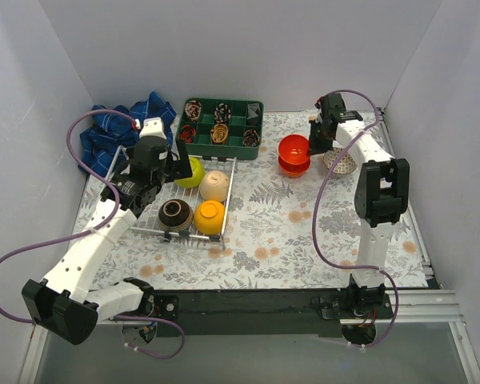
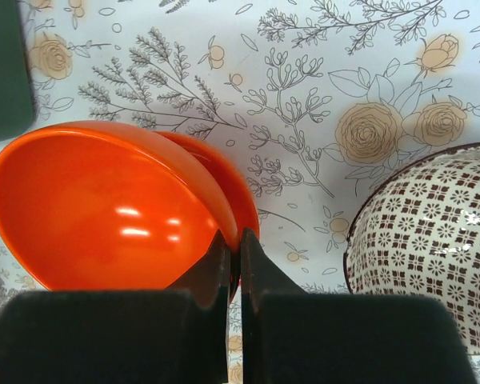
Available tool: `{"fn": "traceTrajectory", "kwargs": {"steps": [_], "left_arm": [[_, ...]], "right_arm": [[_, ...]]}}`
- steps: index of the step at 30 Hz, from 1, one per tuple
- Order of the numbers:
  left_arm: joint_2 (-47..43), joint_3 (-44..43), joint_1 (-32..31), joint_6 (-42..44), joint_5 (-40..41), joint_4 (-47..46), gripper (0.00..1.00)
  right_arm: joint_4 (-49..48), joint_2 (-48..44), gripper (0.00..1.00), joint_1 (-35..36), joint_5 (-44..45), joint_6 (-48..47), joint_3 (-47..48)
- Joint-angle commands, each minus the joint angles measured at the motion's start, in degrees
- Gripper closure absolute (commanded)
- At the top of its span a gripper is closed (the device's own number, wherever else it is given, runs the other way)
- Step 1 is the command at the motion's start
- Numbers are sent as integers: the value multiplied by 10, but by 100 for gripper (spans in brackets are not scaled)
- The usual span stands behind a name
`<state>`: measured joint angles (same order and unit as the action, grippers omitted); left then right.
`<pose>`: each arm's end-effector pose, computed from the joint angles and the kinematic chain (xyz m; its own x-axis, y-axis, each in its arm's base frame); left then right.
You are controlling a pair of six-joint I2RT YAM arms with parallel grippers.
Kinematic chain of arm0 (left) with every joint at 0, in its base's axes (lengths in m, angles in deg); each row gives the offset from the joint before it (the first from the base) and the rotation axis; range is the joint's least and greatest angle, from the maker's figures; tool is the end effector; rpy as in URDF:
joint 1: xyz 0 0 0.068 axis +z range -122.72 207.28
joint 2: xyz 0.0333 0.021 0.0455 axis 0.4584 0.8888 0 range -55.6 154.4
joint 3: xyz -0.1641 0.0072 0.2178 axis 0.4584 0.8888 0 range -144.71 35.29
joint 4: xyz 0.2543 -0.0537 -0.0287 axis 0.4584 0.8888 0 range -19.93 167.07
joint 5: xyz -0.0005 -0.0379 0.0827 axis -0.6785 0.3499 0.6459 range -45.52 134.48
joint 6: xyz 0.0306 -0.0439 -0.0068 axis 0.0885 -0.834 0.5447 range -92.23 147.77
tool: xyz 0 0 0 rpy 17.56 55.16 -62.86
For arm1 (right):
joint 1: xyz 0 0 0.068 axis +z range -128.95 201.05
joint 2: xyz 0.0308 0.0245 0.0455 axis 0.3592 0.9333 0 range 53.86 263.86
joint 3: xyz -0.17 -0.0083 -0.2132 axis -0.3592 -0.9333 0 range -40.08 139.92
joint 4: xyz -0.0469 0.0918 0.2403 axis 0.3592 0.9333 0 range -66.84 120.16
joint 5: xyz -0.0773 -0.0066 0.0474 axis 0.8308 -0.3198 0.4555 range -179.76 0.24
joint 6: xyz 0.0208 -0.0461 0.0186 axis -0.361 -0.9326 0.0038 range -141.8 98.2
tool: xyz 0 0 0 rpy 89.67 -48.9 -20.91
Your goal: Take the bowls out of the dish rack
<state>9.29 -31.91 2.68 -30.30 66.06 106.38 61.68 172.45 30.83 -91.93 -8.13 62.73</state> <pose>0.2229 -0.0877 0.3625 -0.3621 -0.7022 -0.6131 -0.3733 0.7119 -0.5949 0.4553 0.0799 0.2476 -0.8229 0.0978 -0.5596 0.0030 0.9858 0.1678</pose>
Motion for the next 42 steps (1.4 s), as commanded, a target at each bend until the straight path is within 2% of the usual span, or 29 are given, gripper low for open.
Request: {"fn": "traceTrajectory", "kwargs": {"steps": [1, 3, 8, 9, 12, 15, 21, 25, 30, 33, 37, 42], "left_arm": [[-20, 8, 0, 13, 20, 11, 2], [-19, 9, 1, 15, 21, 12, 2], [-12, 13, 1, 17, 13, 9, 2], [-8, 14, 1, 17, 9, 9, 2], [-2, 14, 1, 13, -6, 10, 2], [4, 14, 0, 7, -15, 10, 2], [10, 10, 1, 8, -10, 17, 2], [25, 3, 1, 8, 5, 32, 2], [52, -4, 1, 5, 38, 60, 2], [71, -6, 1, 2, 86, 87, 2], [95, -4, 2, 2, 160, 111, 2], [122, 3, 26, 7, 237, 129, 2]], "right_arm": [[8, 16, 99, 1, 0, 18, 32], [10, 16, 98, 2, 1, 21, 20], [14, 10, 89, 2, -2, 16, -1], [15, 9, 82, 2, -5, 14, -2], [23, 8, 73, 2, -10, 10, -1], [31, 3, 52, 2, -10, 6, 2], [64, -38, 27, 2, 19, -14, 24], [70, -111, 20, 2, 42, -26, 6], [67, -212, 12, 9, -4, -41, -65], [60, -270, 10, 29, -36, -45, -127], [19, -356, 8, 90, -52, -38, -248], [-82, -478, 6, 119, -97, 13, -382]]}}
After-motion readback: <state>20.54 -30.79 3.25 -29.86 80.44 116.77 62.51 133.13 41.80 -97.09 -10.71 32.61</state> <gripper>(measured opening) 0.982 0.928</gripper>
